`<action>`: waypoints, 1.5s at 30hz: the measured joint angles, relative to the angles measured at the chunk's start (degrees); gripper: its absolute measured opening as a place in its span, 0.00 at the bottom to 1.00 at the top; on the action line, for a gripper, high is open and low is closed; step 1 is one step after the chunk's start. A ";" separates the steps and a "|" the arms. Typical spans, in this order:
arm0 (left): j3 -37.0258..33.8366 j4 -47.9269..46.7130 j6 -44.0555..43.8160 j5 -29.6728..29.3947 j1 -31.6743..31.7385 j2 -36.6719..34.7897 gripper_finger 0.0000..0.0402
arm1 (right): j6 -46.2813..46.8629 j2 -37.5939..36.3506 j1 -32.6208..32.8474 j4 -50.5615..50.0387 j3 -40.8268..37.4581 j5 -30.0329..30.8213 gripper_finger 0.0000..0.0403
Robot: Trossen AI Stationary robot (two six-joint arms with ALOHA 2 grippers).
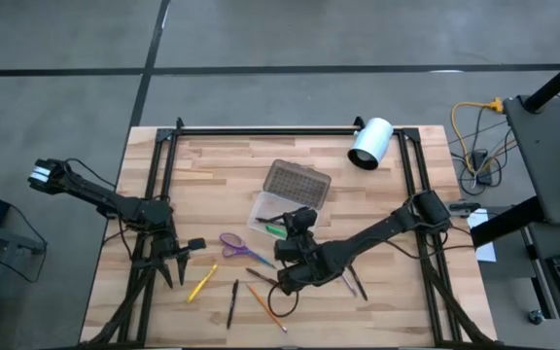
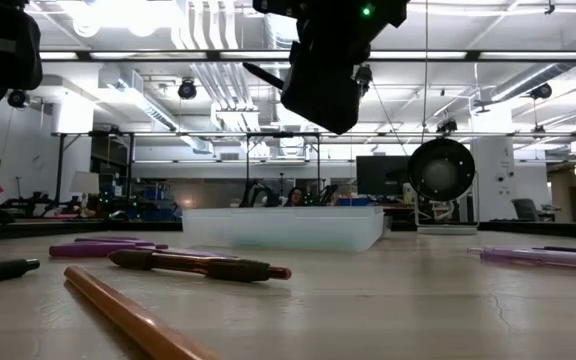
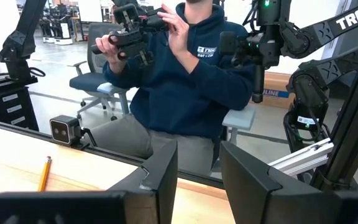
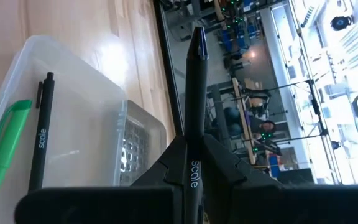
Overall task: Pick & place school supplies into a supply box
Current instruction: Put the black pen into the supply box, then put the violet pen into the supply box
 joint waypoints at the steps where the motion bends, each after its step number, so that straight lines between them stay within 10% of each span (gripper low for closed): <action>1: 0.00 0.00 0.00 0.00 0.00 0.00 0.26 | 0.01 0.00 -0.09 0.00 0.00 0.00 0.04; 19: -0.07 0.00 -0.02 0.00 0.00 0.00 0.26 | 0.23 0.02 -0.46 0.13 0.00 -0.37 0.24; 45: -0.07 0.00 0.00 0.00 -0.02 -0.02 0.26 | 0.18 0.04 -0.37 0.22 0.00 -2.30 0.23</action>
